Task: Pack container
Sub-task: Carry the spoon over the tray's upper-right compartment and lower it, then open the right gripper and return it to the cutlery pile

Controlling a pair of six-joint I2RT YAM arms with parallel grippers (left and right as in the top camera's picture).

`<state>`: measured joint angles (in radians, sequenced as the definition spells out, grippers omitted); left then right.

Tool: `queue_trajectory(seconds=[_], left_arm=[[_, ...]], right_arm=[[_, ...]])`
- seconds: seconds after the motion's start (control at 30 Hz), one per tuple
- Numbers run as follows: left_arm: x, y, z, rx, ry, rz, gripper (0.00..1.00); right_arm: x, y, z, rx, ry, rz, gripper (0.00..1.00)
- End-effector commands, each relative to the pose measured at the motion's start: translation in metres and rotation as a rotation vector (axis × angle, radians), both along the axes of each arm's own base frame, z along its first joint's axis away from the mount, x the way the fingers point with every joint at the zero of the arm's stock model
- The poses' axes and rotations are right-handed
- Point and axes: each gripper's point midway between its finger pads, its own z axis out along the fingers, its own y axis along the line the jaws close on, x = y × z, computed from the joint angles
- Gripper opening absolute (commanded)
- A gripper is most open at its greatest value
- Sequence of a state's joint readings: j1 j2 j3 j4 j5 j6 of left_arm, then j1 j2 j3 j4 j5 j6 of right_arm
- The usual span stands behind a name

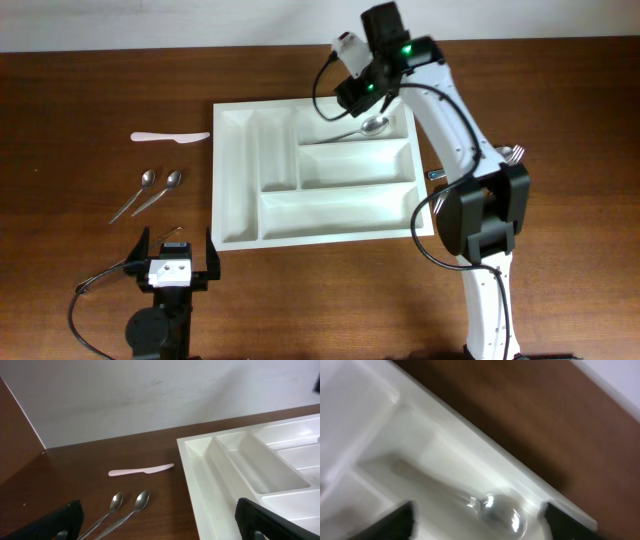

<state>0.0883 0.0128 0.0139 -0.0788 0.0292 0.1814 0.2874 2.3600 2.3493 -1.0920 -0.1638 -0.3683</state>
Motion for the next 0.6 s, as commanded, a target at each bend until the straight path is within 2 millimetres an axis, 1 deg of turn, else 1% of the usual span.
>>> queue_trajectory(seconds=[0.0, 0.07, 0.17, 0.2, 0.23, 0.27, 0.33, 0.47, 0.57], left_arm=[[0.0, 0.0, -0.001, -0.012, -0.002, -0.001, 0.99], [0.0, 0.0, -0.001, -0.012, -0.002, -0.001, 0.99], [0.0, 0.0, -0.001, -0.012, -0.002, -0.001, 0.99], [0.0, 0.0, -0.001, -0.012, -0.002, -0.001, 0.99], [0.0, 0.0, -0.001, -0.012, -0.002, -0.001, 0.99], [0.0, 0.0, -0.001, -0.012, -0.002, -0.001, 0.99], [0.0, 0.0, -0.001, -0.012, -0.002, -0.001, 0.99], [0.0, 0.0, -0.001, -0.012, -0.002, -0.001, 0.99], [0.0, 0.0, -0.001, -0.012, -0.002, -0.001, 0.99]], right_arm=[[-0.007, -0.03, 0.04, 0.052, 0.03, -0.145, 0.99], [-0.021, -0.041, 0.044, 0.057, 0.095, -0.173, 0.99], [-0.042, -0.046, 0.045, 0.124, 0.204, -0.168, 0.99], [-0.045, -0.05, 0.044, 0.136, 0.227, -0.176, 0.99], [-0.047, -0.055, 0.043, 0.141, 0.246, -0.188, 0.93], [-0.05, -0.063, 0.042, 0.15, 0.273, -0.233, 0.9], [-0.05, -0.079, 0.04, 0.167, 0.312, -0.348, 0.87], [-0.047, -0.133, 0.033, 0.137, 0.353, -0.73, 0.88], [-0.052, -0.173, 0.029, 0.09, 0.361, -1.018, 0.88]])
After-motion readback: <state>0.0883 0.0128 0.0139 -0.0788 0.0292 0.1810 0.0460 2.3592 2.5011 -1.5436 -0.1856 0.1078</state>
